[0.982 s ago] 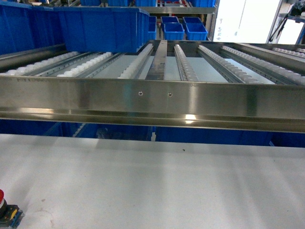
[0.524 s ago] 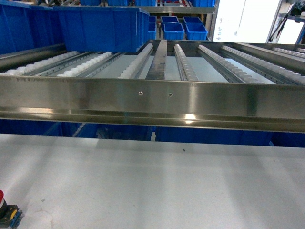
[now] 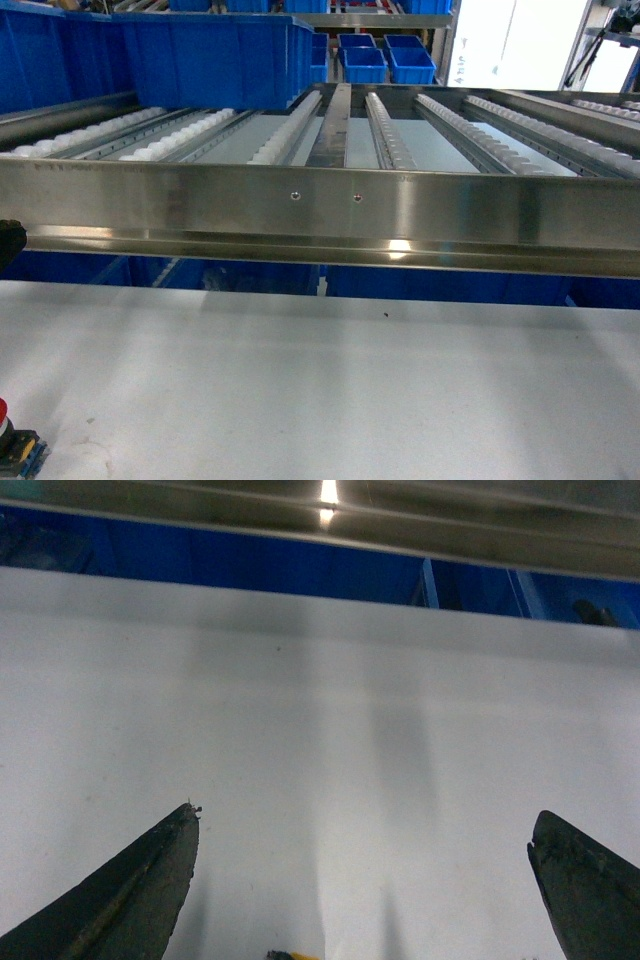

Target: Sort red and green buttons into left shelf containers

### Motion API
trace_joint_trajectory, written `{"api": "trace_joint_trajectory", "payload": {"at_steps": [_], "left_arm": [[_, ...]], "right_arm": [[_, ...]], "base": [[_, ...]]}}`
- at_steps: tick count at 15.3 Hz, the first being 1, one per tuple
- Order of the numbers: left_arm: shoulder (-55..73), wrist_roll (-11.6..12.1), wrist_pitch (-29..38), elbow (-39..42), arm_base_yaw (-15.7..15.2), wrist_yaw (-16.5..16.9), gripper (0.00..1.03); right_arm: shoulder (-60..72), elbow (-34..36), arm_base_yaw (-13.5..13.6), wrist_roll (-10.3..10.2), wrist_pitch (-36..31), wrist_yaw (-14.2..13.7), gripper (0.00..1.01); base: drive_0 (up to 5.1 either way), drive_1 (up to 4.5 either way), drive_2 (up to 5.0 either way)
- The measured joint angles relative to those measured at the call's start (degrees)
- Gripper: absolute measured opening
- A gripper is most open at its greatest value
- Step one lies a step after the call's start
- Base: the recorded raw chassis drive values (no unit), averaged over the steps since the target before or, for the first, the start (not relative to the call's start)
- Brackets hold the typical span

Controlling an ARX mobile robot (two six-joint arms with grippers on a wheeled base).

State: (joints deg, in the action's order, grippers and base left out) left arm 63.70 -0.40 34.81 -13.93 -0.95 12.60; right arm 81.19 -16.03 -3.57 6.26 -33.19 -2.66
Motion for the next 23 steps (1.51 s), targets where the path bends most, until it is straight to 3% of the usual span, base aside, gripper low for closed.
{"api": "trace_joint_trajectory", "payload": {"at_steps": [2,4,6,10,15,18,23], "left_arm": [[0.00,0.02,-0.02,0.00,0.00,0.00,0.98],[0.00,0.00,0.00,0.00,0.00,0.00,0.98],[0.00,0.00,-0.02,0.00,0.00,-0.07,0.98],[0.00,0.00,-0.04,0.00,0.00,-0.07,0.98],[0.00,0.00,-0.02,0.00,0.00,-0.07,0.98],[0.00,0.00,-0.02,0.00,0.00,-0.07,0.98],[0.00,0.00,-0.02,0.00,0.00,-0.07,0.98]], "right_arm": [[0.22,-0.61,-1.38,-2.80,5.42,4.24,0.98],[0.66,-0.74,-2.80,-5.31,7.63,6.38,0.98],[2.49,-0.72,-3.65,-5.35,8.15,7.63,0.98],[8.33,0.50,-4.35,-2.62,3.45,9.31,0.98],[14.60,0.87,-3.50,0.90,-1.64,8.70,0.98],[17.40,0.39,-3.56,1.40,-3.80,8.07,0.96],[19.28,1.05,-3.26,1.36,-6.08,7.80,0.43]], "base": [[0.0,0.00,0.0],[0.0,0.00,0.0],[0.0,0.00,0.0],[0.0,0.00,0.0],[0.0,0.00,0.0],[0.0,0.00,0.0],[0.0,0.00,0.0]]}}
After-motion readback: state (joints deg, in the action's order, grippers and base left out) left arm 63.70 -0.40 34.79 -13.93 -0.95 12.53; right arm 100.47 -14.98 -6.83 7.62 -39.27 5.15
